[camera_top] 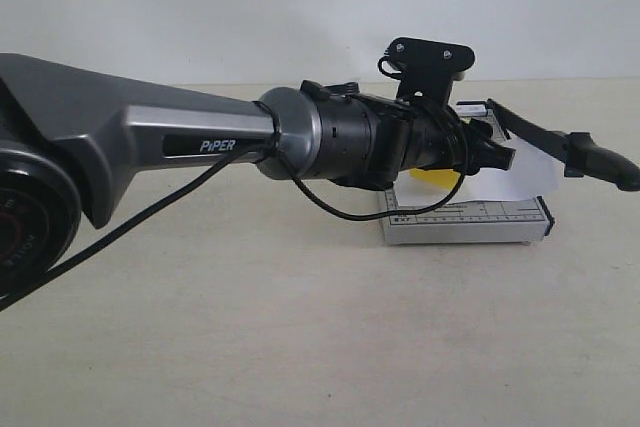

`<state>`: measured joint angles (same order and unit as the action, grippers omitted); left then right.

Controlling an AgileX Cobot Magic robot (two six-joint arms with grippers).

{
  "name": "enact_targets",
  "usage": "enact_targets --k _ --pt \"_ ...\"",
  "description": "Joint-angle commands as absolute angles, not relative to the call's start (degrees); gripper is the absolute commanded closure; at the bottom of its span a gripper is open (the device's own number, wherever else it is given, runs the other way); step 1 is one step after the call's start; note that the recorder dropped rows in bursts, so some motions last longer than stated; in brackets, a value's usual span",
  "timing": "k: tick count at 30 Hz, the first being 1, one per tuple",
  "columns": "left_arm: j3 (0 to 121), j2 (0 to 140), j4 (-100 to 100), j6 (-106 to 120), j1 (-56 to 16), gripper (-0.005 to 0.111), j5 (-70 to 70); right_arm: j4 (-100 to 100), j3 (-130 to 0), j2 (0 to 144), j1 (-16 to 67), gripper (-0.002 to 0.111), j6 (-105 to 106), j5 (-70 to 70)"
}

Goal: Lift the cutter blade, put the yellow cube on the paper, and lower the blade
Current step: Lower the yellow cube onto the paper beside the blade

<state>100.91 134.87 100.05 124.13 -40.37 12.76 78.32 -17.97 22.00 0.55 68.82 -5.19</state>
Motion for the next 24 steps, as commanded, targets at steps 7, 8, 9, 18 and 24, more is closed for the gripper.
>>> enact_targets --k 7,8,9,18,24 --pt "101.32 134.61 99.95 124.25 -39.86 0.051 13.47 78.1 -17.84 21.88 0.64 0.109 69.03 -5.13" --pt "101.32 134.61 99.95 124.25 -39.78 0.048 13.65 78.1 -17.84 21.88 0.64 0.109 69.03 -5.13" --pt "101.32 134.61 99.95 124.25 -39.78 0.047 13.65 78.1 -17.84 21.88 0.64 0.109 69.03 -5.13" --pt "101.32 134.61 99.95 124.25 -39.78 0.046 13.51 78.1 -17.84 21.88 0.64 0.109 69.03 -5.13" --pt "101.32 134.61 99.95 124.25 -39.78 0.046 13.51 78.1 -17.84 21.88 0.64 0.109 69.03 -5.13"
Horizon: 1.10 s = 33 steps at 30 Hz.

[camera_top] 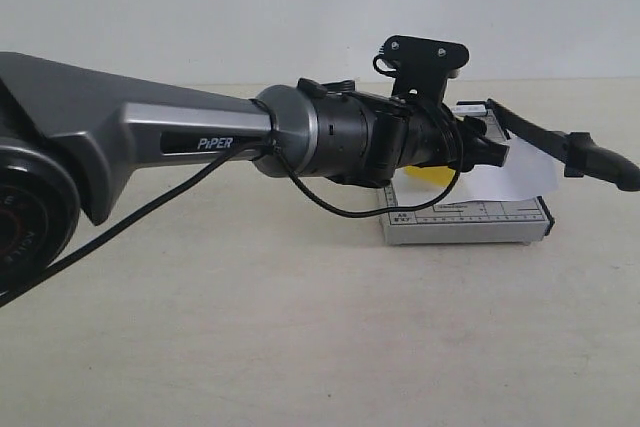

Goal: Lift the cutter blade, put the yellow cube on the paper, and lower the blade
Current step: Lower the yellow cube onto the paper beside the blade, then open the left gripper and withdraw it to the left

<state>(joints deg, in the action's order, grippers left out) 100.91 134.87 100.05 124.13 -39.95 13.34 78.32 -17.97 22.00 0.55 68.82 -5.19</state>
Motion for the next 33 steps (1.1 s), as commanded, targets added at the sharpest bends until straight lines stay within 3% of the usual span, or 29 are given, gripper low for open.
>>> enact_targets --k 1,11,16,33 --pt "101.32 134.61 99.95 124.25 -39.78 0.046 13.51 78.1 -17.84 21.88 0.64 0.109 69.03 -5.13" --pt "101.32 134.61 99.95 124.25 -39.78 0.045 13.51 78.1 -17.84 21.88 0.64 0.109 69.03 -5.13" --pt "101.32 134.61 99.95 124.25 -39.78 0.028 13.51 78.1 -17.84 21.88 0.64 0.109 69.03 -5.13" --pt "100.54 126.02 99.95 127.99 -39.99 0.027 14.46 78.1 -17.84 21.88 0.64 0.109 69.03 -4.65"
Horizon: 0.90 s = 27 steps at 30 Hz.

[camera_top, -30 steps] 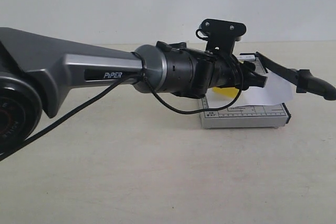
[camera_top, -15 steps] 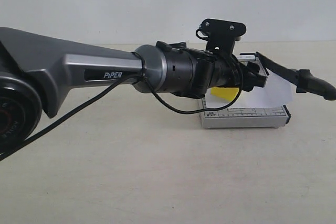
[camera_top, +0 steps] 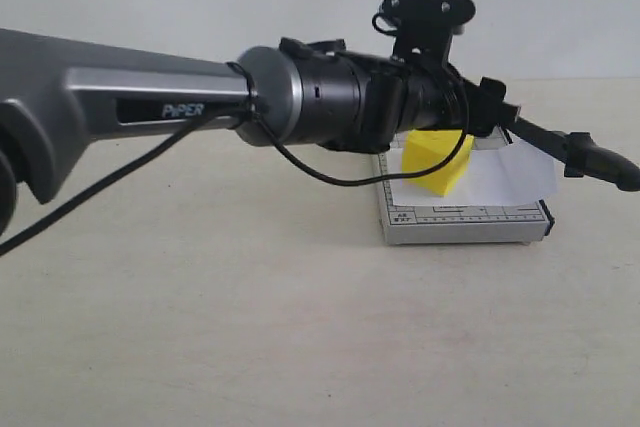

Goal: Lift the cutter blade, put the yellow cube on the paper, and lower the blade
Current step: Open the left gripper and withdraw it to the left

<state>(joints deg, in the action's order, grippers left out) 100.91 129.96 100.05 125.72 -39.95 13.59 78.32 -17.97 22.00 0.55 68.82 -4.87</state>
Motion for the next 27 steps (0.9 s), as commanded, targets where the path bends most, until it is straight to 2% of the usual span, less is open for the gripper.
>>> enact_targets --k 1,6,16,27 --pt "100.04 125.12 99.95 128.4 -39.99 0.027 15.25 78.1 -17.84 21.88 0.64 0.109 69.03 -4.65" --pt "92.65 117.97 99.95 129.68 -39.99 0.027 21.45 78.1 -17.84 21.88 0.64 0.109 69.03 -4.65" --pt "69.19 96.41 99.95 129.18 -39.99 0.027 22.42 78.1 -17.84 21.88 0.64 0.109 69.03 -4.65" --pt "46.58 62.24 99.95 131.27 -39.99 0.028 18.92 78.1 -17.84 21.88 0.64 0.109 69.03 -4.65"
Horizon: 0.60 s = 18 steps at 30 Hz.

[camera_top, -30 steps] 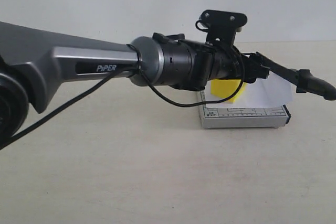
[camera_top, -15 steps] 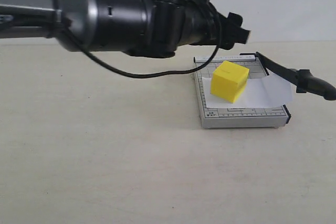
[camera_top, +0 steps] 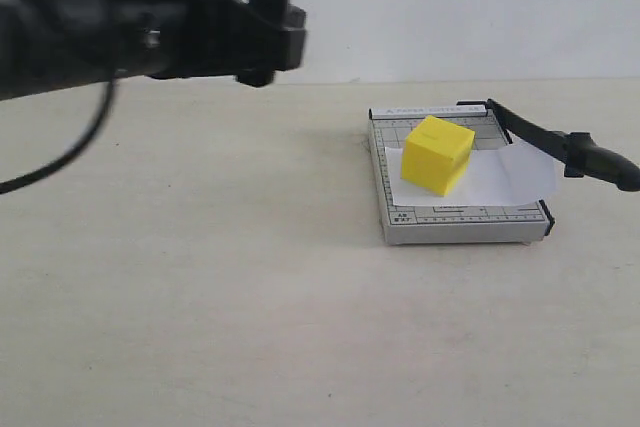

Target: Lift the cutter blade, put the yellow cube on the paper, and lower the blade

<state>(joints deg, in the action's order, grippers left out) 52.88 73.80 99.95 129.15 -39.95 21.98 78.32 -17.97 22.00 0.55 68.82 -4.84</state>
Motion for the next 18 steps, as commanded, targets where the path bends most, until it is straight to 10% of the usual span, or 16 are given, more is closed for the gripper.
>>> enact_targets --k 1,18 --pt "44.61 58.47 99.95 131.88 -39.99 0.028 17.35 78.1 -17.84 21.88 0.64 0.109 69.03 -4.65" --pt "18.49 10.16 99.95 131.06 -39.99 0.028 -6.75 78.1 -17.84 21.88 0.64 0.109 69.03 -4.65"
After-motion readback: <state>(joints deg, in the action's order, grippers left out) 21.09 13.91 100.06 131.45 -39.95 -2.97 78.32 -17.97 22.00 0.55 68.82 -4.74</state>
